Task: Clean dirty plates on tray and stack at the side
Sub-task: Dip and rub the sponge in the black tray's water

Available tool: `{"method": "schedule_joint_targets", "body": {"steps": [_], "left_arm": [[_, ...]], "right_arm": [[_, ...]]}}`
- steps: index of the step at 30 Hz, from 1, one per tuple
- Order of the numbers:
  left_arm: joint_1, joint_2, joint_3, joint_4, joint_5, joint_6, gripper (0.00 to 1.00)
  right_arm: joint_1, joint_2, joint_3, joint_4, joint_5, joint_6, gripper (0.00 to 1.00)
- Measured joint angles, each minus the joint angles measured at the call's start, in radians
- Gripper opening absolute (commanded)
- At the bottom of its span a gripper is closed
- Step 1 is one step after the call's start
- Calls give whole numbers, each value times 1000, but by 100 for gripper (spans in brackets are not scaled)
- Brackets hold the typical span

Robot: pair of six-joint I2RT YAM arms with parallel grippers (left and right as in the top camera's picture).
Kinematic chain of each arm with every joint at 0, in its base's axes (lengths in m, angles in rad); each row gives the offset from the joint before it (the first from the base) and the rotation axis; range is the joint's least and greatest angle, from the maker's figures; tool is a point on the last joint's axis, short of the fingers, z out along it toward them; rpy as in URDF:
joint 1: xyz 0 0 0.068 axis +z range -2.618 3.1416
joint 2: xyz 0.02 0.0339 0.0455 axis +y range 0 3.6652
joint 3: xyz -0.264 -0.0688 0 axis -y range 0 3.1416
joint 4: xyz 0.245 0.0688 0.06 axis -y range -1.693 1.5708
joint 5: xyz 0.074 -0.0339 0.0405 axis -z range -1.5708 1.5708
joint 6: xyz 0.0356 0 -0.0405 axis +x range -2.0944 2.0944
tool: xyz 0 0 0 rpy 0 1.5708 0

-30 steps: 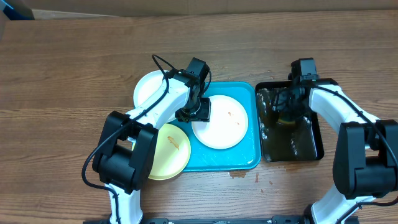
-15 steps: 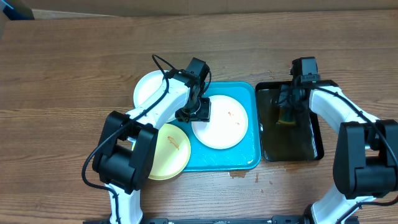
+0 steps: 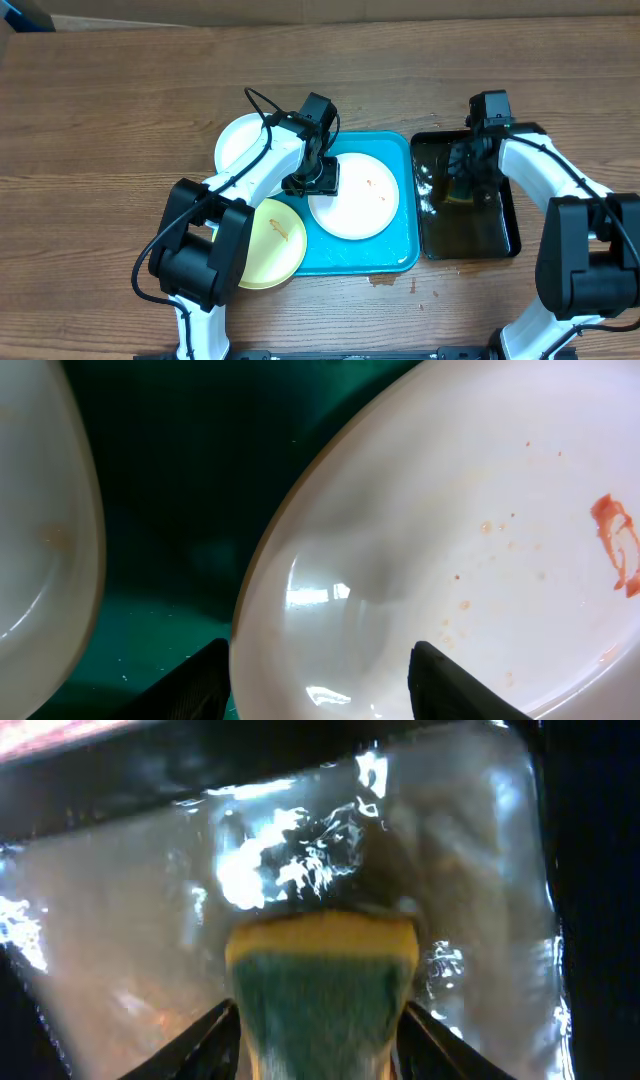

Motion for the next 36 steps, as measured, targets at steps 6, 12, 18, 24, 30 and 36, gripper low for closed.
{"method": "schedule_joint_targets", "body": {"steps": [6,12,18,24,30,36], "left_arm": [[0,0,0,-5,0,0,57],[0,0,0,-3,0,-5,56],[0,0,0,-3,0,-8,57],[0,0,0,0,0,-8,58],[0,0,0,-2,0,-8,60],[0,0,0,-4,0,-8,61]], "right_arm": [[0,0,14,-87,-6,-2,84],[0,0,14,-81,-11,3,76],[0,0,14,-43,-13,-5,49],[0,0,14,-46,-14,0,32],[0,0,14,-57,-13,3,58],[0,0,14,-122,-43,5,29]]}}
